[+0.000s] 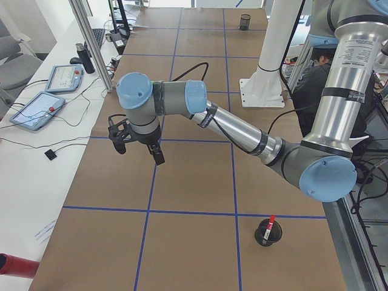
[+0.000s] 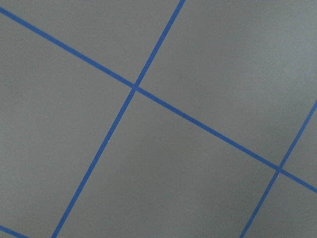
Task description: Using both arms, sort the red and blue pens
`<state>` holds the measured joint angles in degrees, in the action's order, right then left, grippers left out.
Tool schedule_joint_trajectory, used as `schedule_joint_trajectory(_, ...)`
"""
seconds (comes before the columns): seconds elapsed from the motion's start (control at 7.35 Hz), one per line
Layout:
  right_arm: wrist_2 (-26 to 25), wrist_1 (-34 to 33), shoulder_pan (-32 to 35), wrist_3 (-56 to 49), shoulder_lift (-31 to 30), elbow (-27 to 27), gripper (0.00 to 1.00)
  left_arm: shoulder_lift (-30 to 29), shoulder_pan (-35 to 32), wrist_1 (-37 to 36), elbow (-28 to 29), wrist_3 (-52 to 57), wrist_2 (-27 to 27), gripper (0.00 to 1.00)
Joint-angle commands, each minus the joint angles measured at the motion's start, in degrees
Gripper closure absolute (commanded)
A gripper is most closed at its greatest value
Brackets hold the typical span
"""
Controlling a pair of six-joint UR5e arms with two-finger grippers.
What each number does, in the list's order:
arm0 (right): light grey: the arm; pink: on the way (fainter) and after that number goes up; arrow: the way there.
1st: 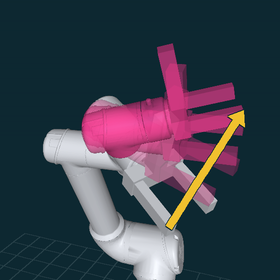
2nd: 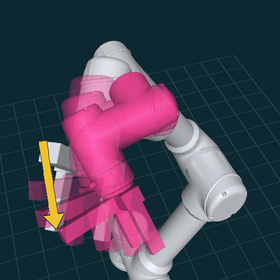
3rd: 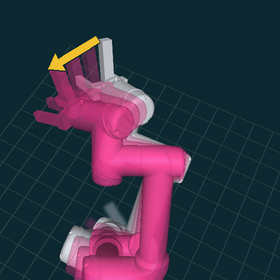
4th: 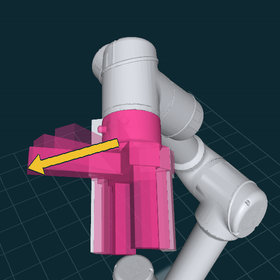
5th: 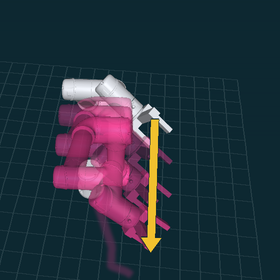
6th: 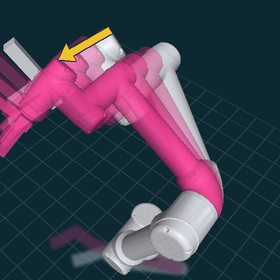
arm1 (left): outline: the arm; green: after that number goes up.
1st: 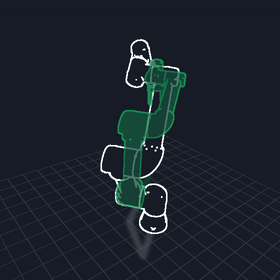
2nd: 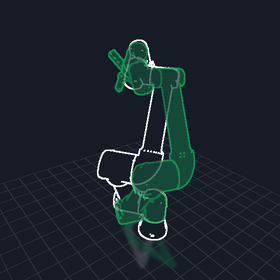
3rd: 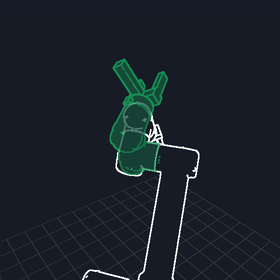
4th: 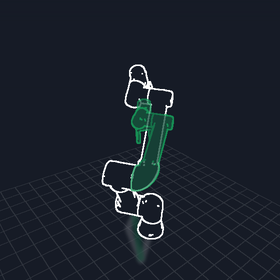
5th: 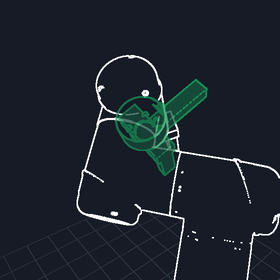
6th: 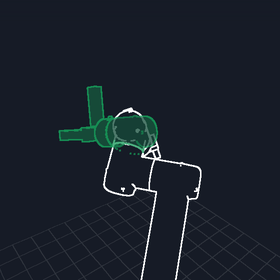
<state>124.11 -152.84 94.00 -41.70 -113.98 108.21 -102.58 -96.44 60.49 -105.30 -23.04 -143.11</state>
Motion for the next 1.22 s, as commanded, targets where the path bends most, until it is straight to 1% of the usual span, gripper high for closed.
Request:
schedule_joint_trajectory(0.0,4.37,-1.74,-0.04,-0.76,-3.79,-0.28,1.00,0.36,0.64,2.96,-1.82,-3.24,1.68,0.00)
schedule_joint_trajectory(0.27,6.66,-2.72,-0.04,-0.76,-5.45,-1.33,1.00,0.37,0.64,2.96,-2.19,-3.33,1.87,0.00)
schedule_joint_trajectory(0.41,8.07,-2.98,-0.04,-0.58,-5.47,-3.60,1.00,0.37,0.64,2.96,-2.62,-3.33,1.87,0.00)
schedule_joint_trajectory(0.68,9.04,-3.07,-0.04,-0.49,-5.55,-6.51,1.00,0.46,0.64,2.96,-3.07,-3.33,1.95,0.00)
schedule_joint_trajectory(0.82,10.18,-3.07,-0.13,-0.32,-5.55,-6.78,0.66,0.46,0.64,2.88,-3.15,-3.33,1.95,0.00)
schedule_joint_trajectory(0.95,10.45,-2.99,-0.04,-0.32,-5.55,-6.87,0.20,0.63,0.64,2.87,-3.33,-3.42,1.95,0.00)
schedule_joint_trajectory(1.09,10.54,-2.72,-0.13,-0.32,-5.38,-6.87,0.01,0.63,0.64,2.79,-3.33,-3.42,1.95,0.00)
